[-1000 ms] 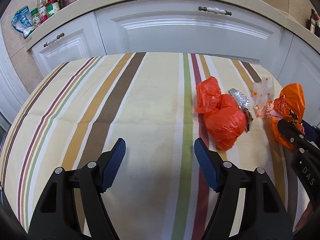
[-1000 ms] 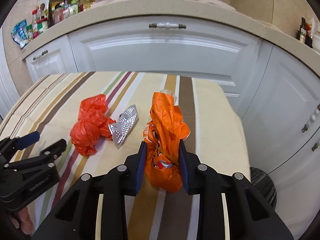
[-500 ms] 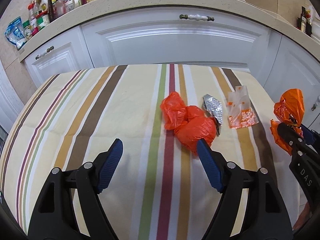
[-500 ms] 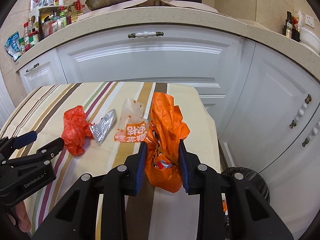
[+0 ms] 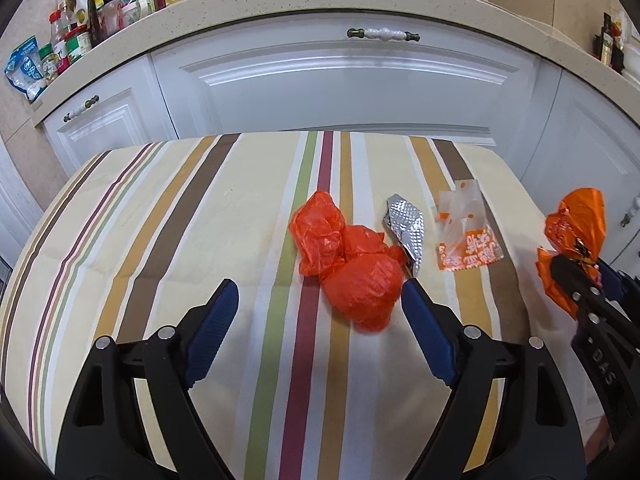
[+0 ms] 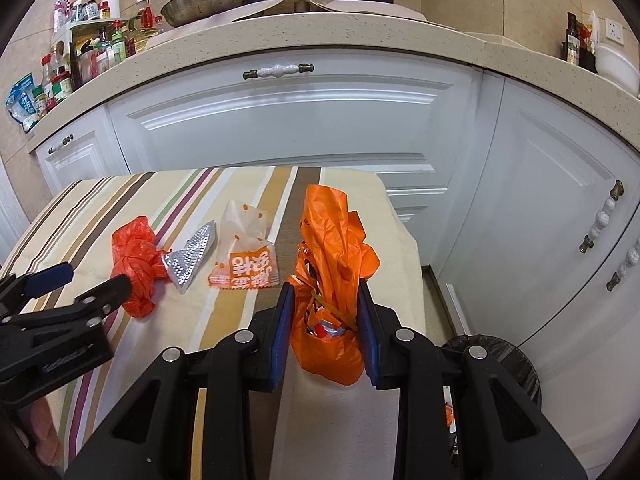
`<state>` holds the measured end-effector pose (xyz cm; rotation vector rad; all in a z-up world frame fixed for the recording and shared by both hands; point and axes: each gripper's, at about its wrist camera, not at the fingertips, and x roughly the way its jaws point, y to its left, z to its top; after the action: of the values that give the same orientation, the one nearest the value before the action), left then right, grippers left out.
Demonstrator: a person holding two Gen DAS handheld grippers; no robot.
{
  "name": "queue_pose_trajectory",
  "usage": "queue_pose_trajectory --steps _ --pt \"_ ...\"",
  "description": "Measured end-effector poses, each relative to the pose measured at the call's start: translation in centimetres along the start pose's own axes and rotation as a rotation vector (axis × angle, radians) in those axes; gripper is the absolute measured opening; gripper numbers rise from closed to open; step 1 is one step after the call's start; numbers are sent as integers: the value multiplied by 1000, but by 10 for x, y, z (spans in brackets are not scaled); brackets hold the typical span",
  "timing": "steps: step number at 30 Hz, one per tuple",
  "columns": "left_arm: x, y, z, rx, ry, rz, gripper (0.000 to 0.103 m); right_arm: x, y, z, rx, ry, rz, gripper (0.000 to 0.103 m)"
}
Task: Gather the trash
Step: 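Grasp the red plastic bag with the left tool and lift it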
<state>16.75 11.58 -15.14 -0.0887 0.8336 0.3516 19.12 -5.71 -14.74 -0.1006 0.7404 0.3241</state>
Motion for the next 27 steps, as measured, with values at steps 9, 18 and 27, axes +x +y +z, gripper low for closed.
queue_pose_trajectory --steps 9,18,27 --pt "18 -4 8 -9 12 -2 82 6 -2 0 0 14 2 31" --pt "15 0 15 -24 -9 -5 82 9 -2 0 6 15 5 31" --pt "30 3 15 -18 16 -19 66 11 -4 0 1 26 9 31"
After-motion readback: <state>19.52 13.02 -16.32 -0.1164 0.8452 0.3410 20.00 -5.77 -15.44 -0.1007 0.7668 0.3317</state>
